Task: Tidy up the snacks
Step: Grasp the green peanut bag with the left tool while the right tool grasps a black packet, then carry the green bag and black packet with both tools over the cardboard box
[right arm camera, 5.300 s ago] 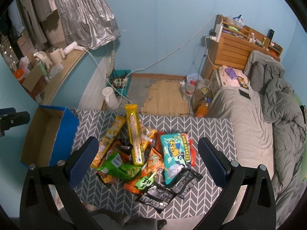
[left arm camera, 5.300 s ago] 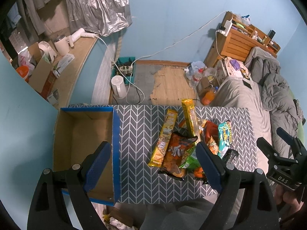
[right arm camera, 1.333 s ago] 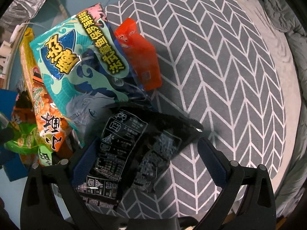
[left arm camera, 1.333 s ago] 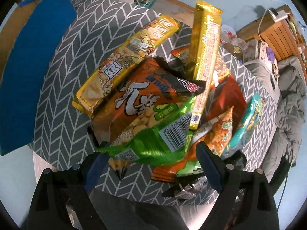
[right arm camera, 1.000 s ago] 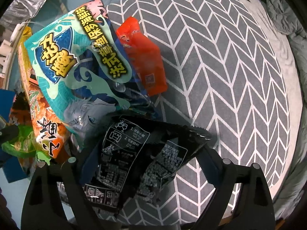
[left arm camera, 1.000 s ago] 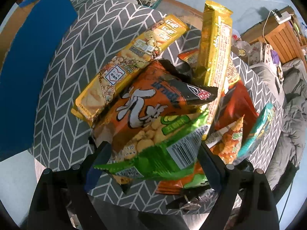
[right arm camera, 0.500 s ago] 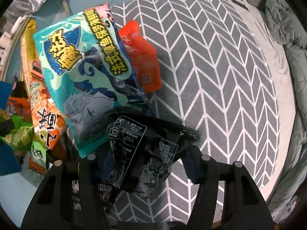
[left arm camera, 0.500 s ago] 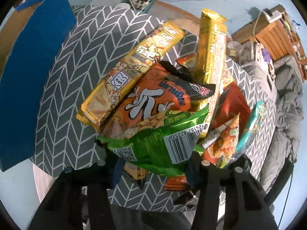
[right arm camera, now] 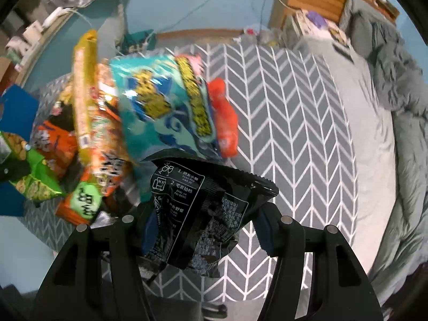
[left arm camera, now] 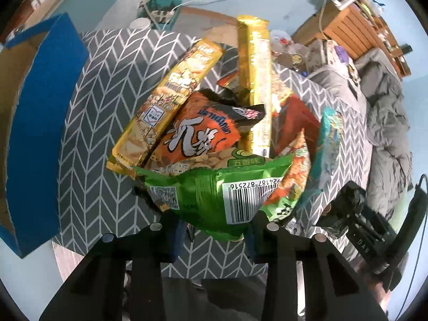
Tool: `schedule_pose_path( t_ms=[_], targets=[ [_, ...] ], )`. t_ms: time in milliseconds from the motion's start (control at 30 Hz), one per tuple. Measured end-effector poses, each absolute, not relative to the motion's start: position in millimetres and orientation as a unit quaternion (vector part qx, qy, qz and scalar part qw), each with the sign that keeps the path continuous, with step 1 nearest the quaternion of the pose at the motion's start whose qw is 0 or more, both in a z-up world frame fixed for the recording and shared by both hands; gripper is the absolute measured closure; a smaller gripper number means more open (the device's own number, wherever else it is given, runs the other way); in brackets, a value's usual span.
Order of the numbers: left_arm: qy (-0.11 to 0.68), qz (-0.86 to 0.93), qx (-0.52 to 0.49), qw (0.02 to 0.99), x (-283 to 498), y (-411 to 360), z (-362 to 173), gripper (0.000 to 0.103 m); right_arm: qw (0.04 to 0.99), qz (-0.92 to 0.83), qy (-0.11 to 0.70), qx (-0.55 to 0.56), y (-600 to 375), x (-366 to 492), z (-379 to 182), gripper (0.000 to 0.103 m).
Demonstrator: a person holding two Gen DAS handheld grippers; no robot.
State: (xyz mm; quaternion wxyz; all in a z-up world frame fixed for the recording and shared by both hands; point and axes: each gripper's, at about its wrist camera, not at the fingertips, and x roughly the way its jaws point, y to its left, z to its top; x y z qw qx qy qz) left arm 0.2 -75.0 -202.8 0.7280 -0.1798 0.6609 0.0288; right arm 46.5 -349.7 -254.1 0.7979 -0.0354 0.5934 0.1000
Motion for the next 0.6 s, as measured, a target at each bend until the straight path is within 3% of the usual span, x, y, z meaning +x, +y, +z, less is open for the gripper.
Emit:
schedule_pose_path(
  t_ms=[600],
  targets=[
    [0.634,-0.020,-0.149,0.759,-6.9,-63.8,-158.2,0.068,0.819,0.175,0.537,-0.099,-279.9,30.5,-177.9,0.043]
  ],
)
